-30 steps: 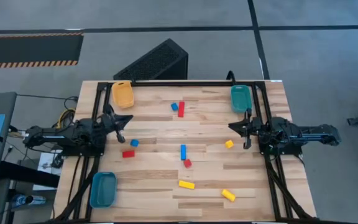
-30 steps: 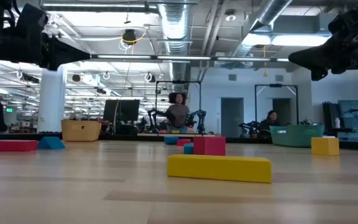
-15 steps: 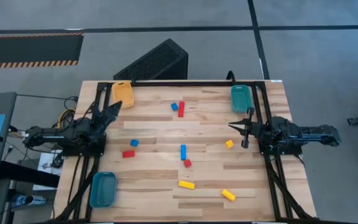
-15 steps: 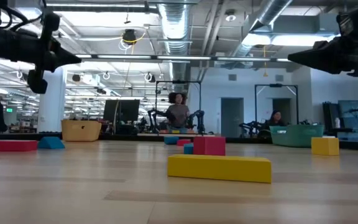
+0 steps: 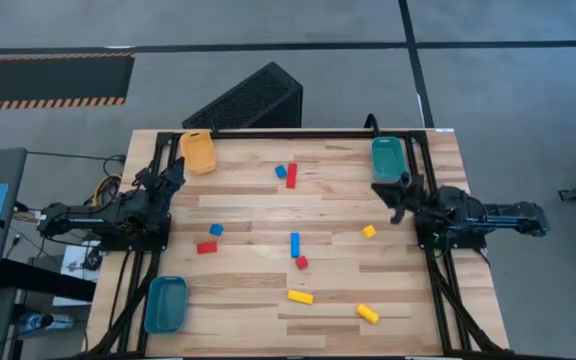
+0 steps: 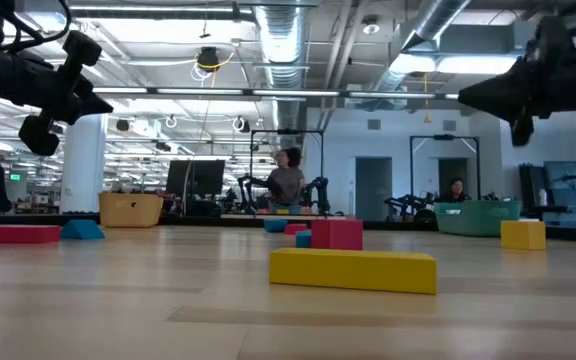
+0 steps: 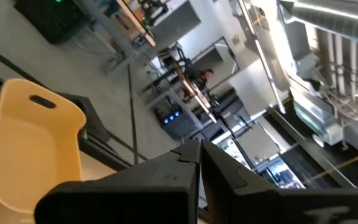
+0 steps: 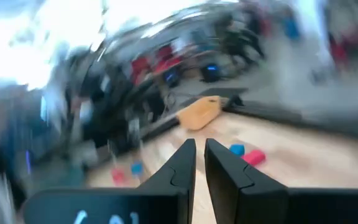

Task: Sort & place blocks by color
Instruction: Put the top right yellow block into the light blue bin

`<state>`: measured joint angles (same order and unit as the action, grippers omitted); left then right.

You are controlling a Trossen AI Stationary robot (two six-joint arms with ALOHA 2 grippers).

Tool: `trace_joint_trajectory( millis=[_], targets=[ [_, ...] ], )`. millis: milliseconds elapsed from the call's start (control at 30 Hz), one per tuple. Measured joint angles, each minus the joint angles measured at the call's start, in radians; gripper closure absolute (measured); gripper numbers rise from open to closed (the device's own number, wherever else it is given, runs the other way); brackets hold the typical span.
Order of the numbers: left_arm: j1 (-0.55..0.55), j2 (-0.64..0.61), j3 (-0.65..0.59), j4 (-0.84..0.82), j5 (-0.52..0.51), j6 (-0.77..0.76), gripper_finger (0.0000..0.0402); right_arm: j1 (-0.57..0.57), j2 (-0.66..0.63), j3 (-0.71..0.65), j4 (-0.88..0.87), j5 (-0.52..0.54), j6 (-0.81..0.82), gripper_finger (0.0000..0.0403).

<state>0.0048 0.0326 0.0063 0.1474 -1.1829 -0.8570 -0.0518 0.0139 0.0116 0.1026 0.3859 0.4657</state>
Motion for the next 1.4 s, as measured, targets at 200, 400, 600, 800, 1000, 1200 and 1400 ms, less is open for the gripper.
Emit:
trace_joint_trajectory(
  millis=[200,400,600,800,1000,1200,1400],
  targets=[
    [0.000,0.000,0.000,0.000,0.000,-0.013,0.0401,-0.057,0.000,0.004,-0.022,0.221,0.264,0.0340],
    [0.007,0.000,0.000,-0.020,-0.002,-0.004,0.0401,-0.127,0.000,0.005,-0.018,0.249,0.266,0.0340],
    [0.014,0.007,0.035,0.006,0.386,0.076,0.0401,-0.199,0.000,0.006,-0.014,0.329,0.284,0.0340],
    [0.014,0.009,0.061,0.006,0.560,0.110,0.0401,-0.250,0.000,0.006,0.167,0.173,0.325,0.0340],
    [0.014,0.035,0.128,0.010,0.572,0.230,0.0397,-0.227,0.066,0.067,0.178,0.139,0.410,0.0347],
    [0.014,0.138,0.190,0.037,0.587,0.371,0.0374,-0.155,0.279,0.211,0.176,0.138,0.395,0.0368],
    [0.014,0.313,0.244,0.151,0.593,0.444,0.0333,-0.079,0.531,0.403,0.163,0.138,0.254,0.0384]
  ],
)
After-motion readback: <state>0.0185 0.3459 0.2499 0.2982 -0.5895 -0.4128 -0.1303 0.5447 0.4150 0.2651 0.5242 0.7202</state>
